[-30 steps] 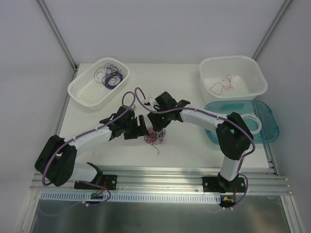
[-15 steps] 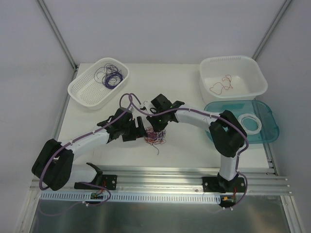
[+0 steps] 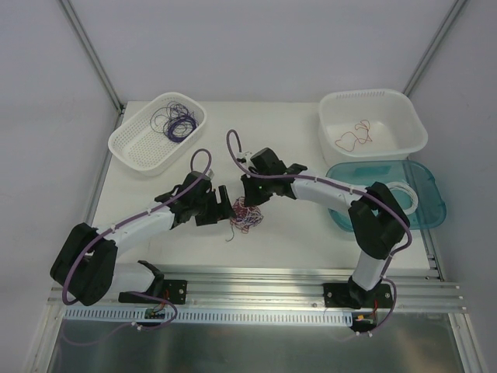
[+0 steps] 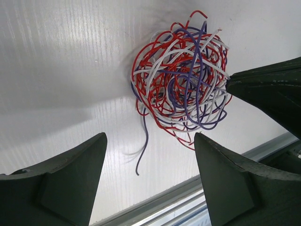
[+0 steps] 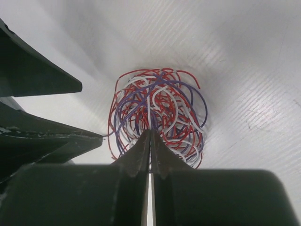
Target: Untangle the cables
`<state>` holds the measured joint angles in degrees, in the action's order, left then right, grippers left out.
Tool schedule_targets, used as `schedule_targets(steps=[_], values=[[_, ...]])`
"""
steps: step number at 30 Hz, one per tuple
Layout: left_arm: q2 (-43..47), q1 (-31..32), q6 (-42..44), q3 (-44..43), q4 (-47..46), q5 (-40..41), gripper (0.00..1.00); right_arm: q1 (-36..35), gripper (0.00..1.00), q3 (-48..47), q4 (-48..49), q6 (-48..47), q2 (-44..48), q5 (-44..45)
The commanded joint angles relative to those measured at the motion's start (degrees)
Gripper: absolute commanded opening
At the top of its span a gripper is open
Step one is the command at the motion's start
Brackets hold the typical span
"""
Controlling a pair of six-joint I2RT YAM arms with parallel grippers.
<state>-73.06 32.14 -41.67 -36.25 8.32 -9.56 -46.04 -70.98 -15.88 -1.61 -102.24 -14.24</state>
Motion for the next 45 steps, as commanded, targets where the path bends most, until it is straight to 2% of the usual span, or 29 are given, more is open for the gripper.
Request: schedule_targets(steps=[1, 9, 14, 20, 27, 35, 40, 45], values=[[-0.5, -0.59, -0.69, -3.21, -0.76, 1.74, 0.76, 0.07, 0.01, 1.72, 5.94, 9.69, 3.01, -0.79], [-6.92, -0.68, -1.13, -7.25, -2.87, 2.88, 0.75, 0.08, 0.01, 3.92, 9.55, 14.35, 2.83, -1.84], [-12.18, -0.5, -1.92, -7.87, -3.48, 3.85, 0.71, 0.34, 0.01, 3.92, 9.46, 14.26, 4.5, -2.37], [-16.58, -0.59, -3.85, -8.4, -3.83, 7.79, 0.65, 1.39, 0.01, 4.1, 7.97, 13.82, 9.77, -2.02], [-16.94, -2.16, -5.26, -8.14, -2.43, 12.99, 0.56, 6.12, 0.01, 0.85, -0.28, 11.98, 21.01, -3.86], [-14.66, -5.24, -2.89, -8.57, -0.41, 15.36, 0.49, 15.53, 0.01, -11.53, -11.35, 7.77, 33.49, -5.62], [-12.82, -6.12, 0.0, -9.28, 1.61, 17.91, 0.48, 20.55, 0.01, -21.9, -17.43, 5.65, 36.31, -4.75], [-11.5, -6.92, 3.25, -10.06, 2.41, 17.31, 0.47, 23.72, 0.01, -25.96, -21.46, 2.93, 36.5, -5.09]])
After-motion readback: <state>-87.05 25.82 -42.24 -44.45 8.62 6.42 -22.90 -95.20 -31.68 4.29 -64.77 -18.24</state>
